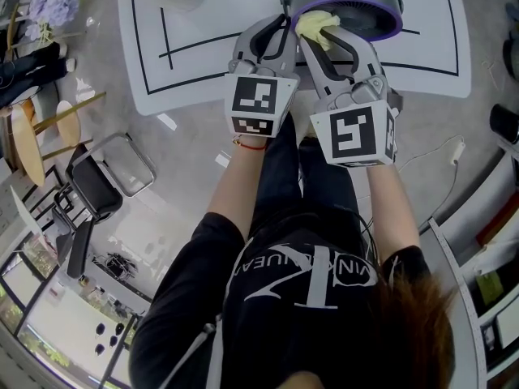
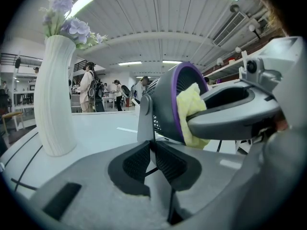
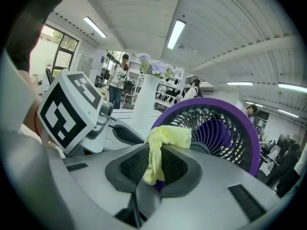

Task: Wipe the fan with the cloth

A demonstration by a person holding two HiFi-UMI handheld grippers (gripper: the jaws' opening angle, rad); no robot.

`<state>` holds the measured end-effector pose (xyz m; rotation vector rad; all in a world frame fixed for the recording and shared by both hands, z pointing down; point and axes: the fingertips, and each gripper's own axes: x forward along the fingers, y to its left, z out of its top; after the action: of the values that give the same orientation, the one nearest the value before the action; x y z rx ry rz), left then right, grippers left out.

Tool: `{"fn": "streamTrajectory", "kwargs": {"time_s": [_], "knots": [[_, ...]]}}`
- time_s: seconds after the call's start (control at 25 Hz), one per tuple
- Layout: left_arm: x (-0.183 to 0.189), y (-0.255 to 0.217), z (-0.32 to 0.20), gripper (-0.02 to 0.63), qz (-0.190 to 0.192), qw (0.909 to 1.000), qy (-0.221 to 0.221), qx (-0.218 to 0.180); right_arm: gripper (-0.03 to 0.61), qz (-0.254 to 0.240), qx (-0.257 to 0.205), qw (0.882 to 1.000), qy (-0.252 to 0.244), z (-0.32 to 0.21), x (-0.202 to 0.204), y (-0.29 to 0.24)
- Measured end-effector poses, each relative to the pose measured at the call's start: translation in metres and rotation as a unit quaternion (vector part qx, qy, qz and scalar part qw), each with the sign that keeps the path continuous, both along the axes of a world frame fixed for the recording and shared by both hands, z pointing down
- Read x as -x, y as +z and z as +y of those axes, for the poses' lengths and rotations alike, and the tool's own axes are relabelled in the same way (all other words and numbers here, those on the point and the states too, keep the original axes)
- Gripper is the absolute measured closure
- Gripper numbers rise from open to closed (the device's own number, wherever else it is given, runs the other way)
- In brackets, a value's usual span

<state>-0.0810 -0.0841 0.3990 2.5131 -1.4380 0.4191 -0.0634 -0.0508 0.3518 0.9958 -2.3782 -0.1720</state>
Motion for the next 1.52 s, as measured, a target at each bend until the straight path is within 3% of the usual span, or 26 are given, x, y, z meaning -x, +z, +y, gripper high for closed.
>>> {"fn": "streamTrajectory", "kwargs": {"time_s": [0.44, 1.16, 1.52], "knots": [[0.003, 0.001, 0.001, 0.574, -0.002, 1.0, 0.0, 0.001, 0.512, -0.014, -0.028, 0.999, 0.004, -0.004, 0.003, -0.027], [-0.002, 0.0, 0.001, 0.574, 0.005, 0.9999, 0.003, 0.015, 0.512, -0.026, -0.06, 0.997, 0.044, -0.007, -0.027, -0.059], [-0.003, -0.002, 0.0, 0.571, 0.028, 0.999, 0.016, 0.03, 0.512, -0.026, -0.064, 0.998, 0.007, 0.015, -0.003, -0.07]]}}
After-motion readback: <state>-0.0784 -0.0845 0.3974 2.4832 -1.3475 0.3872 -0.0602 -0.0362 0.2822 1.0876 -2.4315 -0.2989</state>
